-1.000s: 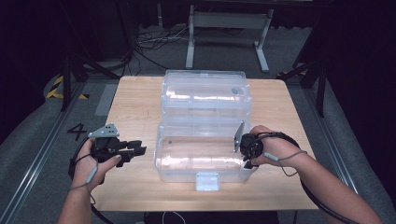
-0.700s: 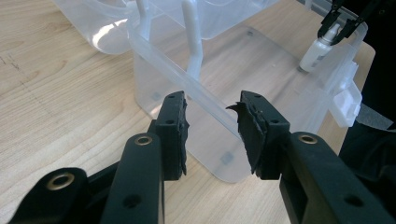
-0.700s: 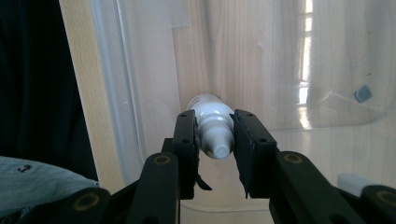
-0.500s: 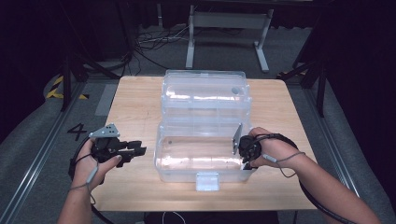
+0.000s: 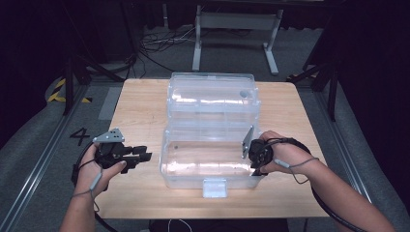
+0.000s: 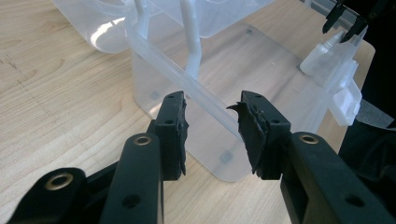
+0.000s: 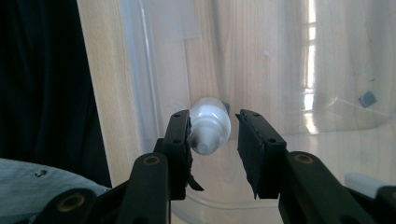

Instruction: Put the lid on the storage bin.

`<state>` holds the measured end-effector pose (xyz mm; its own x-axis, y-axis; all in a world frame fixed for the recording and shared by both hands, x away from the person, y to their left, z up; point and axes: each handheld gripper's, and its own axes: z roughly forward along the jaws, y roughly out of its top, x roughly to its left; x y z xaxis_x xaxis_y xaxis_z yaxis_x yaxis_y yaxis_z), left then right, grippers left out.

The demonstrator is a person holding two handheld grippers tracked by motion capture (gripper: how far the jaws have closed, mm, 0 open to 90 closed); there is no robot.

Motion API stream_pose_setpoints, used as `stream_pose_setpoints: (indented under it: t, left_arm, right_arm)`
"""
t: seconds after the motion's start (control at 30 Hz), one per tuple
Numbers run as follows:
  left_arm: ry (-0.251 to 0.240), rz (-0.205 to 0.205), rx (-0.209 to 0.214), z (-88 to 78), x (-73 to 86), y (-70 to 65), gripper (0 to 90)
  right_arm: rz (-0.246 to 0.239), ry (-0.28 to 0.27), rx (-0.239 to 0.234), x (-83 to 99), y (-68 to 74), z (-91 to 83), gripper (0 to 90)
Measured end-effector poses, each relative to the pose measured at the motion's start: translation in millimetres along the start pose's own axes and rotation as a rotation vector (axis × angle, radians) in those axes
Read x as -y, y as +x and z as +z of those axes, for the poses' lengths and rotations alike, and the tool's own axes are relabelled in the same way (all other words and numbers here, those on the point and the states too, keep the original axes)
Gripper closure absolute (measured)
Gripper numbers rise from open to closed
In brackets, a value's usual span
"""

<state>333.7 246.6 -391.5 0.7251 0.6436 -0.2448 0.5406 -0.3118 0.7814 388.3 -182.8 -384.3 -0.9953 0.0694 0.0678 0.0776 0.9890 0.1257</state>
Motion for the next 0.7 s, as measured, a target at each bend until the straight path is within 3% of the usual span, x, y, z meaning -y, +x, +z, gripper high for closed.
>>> stream_pose_setpoints:
  t: [0.33,0.7]
  left_arm:
    - [0.0,0.019,0.012,0.9,-2.7,-4.9,62.0]
    - [-0.003,0.048,0.052,3.6,-8.4,-14.3,62.0]
  right_arm:
    - [0.008,-0.063,0.034,-0.2,4.3,-25.2,64.2]
    - [0.071,-0.179,0.098,3.2,0.8,-54.5,64.7]
